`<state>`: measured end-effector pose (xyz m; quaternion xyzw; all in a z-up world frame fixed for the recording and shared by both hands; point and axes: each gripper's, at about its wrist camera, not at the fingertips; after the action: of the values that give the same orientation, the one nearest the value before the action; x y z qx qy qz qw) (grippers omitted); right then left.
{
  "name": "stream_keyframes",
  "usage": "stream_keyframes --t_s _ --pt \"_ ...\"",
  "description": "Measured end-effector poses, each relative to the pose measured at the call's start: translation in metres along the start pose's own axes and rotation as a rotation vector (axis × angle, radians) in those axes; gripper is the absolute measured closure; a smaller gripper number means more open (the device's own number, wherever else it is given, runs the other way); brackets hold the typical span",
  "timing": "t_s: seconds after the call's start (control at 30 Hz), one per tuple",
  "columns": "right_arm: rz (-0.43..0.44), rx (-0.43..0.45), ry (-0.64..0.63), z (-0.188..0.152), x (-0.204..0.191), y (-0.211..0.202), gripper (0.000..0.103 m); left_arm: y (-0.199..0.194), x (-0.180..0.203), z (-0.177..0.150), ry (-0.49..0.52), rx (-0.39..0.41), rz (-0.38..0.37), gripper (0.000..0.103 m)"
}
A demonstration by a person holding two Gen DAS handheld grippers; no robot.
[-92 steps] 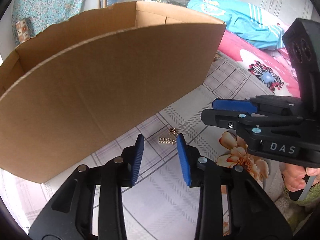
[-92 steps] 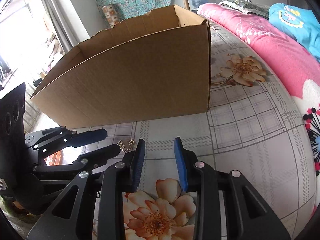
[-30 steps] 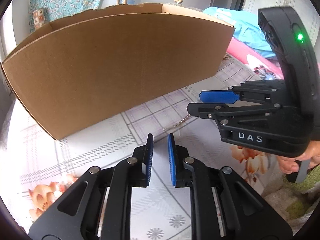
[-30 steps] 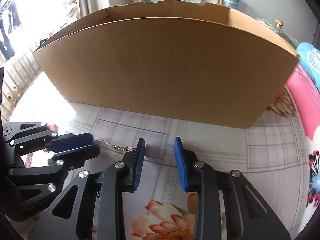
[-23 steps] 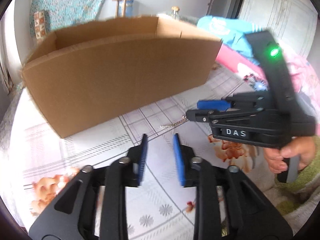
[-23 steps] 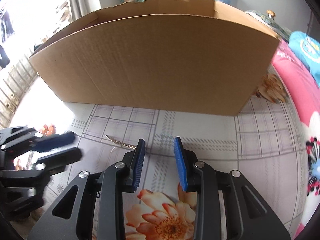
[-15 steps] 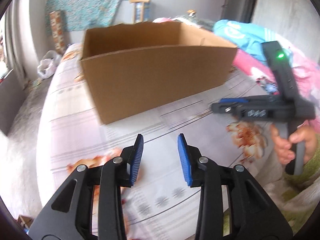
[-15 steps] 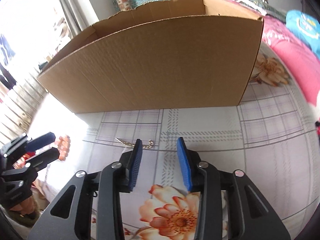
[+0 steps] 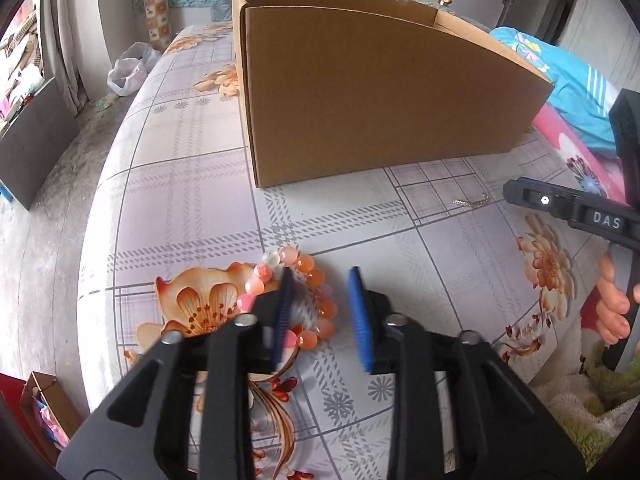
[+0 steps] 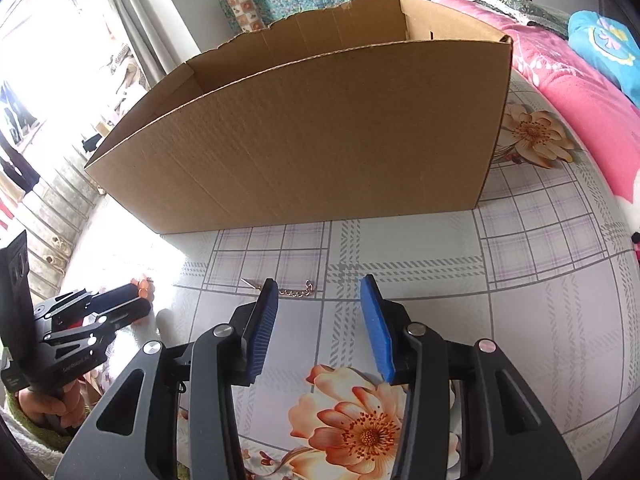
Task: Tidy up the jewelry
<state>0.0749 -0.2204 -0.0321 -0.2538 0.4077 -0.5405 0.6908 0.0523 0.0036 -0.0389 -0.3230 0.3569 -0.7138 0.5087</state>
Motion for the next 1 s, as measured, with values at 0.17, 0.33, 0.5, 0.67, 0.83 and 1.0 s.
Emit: stream_keyframes --t_s 0.17,0.33,0.5,0.67,0.83,1.0 --pt "0.004 0.004 -0.011 -0.004 -0.001 -0.005 0.061 0.009 0.012 0.011 0.016 0.007 -0.049 0.094" --pt "0.0 0.007 -0.022 -0.005 -0.003 -0.007 0.061 0.022 0.035 0.023 0.048 0.003 -0.102 0.094" --pt "-0.015 0.001 -0.031 -0.006 -0.005 -0.007 0.058 0.03 0.047 0.034 0.046 -0.017 -0.122 0.094" --pt "-0.073 0.0 -0.07 -0.004 -0.011 -0.003 0.042 0.036 0.048 0.042 0.015 -0.045 -0.135 0.094" --pt "-0.174 0.01 -0.097 -0.004 -0.011 -0.003 0.027 0.038 0.05 0.045 0.009 -0.057 -0.124 0.094" --pt "-0.193 -0.014 -0.043 -0.003 0.003 0.0 0.023 0.035 0.045 0.043 0.008 -0.065 -0.117 0.094"
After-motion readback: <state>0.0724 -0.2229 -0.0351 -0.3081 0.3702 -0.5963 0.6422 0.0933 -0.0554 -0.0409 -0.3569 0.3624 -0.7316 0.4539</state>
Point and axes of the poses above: each gripper's, at about its wrist camera, not at the fingertips, and y roughly the way its jaws point, x to its right, z to its top, and after that the axes turned 1 degree about z, right-handed
